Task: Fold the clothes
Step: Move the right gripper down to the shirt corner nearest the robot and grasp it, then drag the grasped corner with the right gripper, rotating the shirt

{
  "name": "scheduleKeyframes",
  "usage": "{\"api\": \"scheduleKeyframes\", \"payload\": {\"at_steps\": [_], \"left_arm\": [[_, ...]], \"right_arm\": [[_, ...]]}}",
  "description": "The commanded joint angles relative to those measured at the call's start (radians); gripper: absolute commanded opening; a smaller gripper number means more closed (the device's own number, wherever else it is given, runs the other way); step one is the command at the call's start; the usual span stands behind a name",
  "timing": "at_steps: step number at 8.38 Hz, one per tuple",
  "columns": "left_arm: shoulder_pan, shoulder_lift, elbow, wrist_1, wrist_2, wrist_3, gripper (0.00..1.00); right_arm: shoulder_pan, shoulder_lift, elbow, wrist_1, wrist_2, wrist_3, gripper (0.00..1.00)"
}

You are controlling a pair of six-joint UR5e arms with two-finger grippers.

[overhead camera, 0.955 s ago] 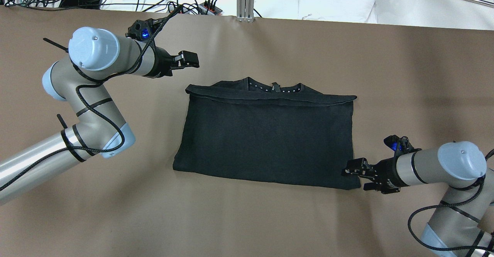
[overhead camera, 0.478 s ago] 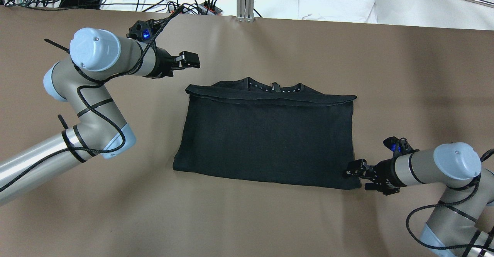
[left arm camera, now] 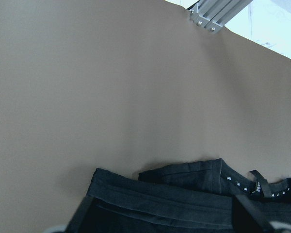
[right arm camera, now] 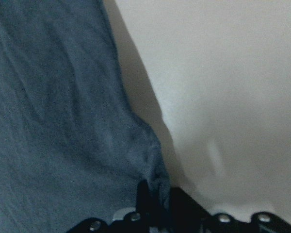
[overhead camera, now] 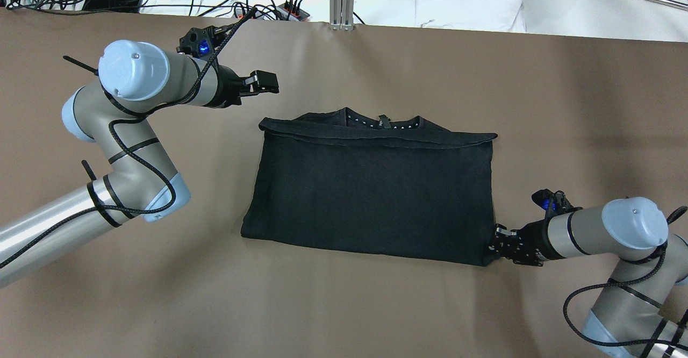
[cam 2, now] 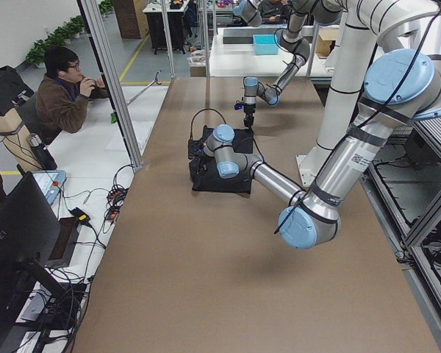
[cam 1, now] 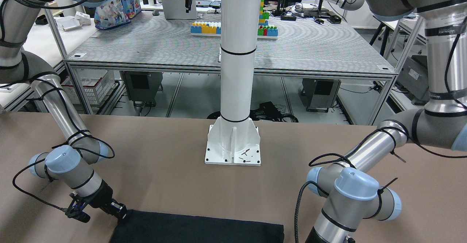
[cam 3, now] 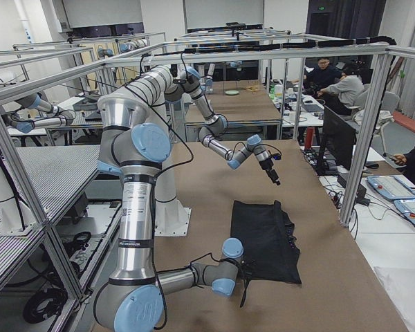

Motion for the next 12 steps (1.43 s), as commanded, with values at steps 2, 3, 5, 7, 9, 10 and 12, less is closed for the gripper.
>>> {"api": "scheduleKeyframes", "payload": {"at_steps": [2,3,5,7,9,10,12], "left_arm": [[0.0,0.001,0.0,0.0,0.004,0.002,1.0],[0.0,0.001,0.0,0.0,0.006,0.0,1.0],[-0.001,0.004,-0.002,-0.002,0.009,0.0,1.0],[-0.003,0.007,-0.002,-0.002,0.021,0.0,1.0],[-0.002,0.016,-0.002,-0.003,0.047,0.0,1.0],[0.0,0.021,-0.003,-0.005,0.047,-0.004,1.0],[0.002,0.038,-0.003,-0.008,0.05,-0.007,1.0]], "right_arm": [[0.001,0.005,0.055,0.0,0.033,0.006,0.0],[-0.002,0.002,0.09,-0.002,0.05,0.009,0.0],[-0.104,-0.006,0.211,-0.015,0.072,0.085,0.0],[-0.242,0.004,0.308,-0.014,0.057,0.147,0.0],[-0.367,0.007,0.342,-0.014,-0.004,0.164,0.0],[-0.421,0.007,0.344,-0.014,-0.05,0.164,0.0],[-0.443,0.001,0.341,-0.008,-0.098,0.158,0.95]]}}
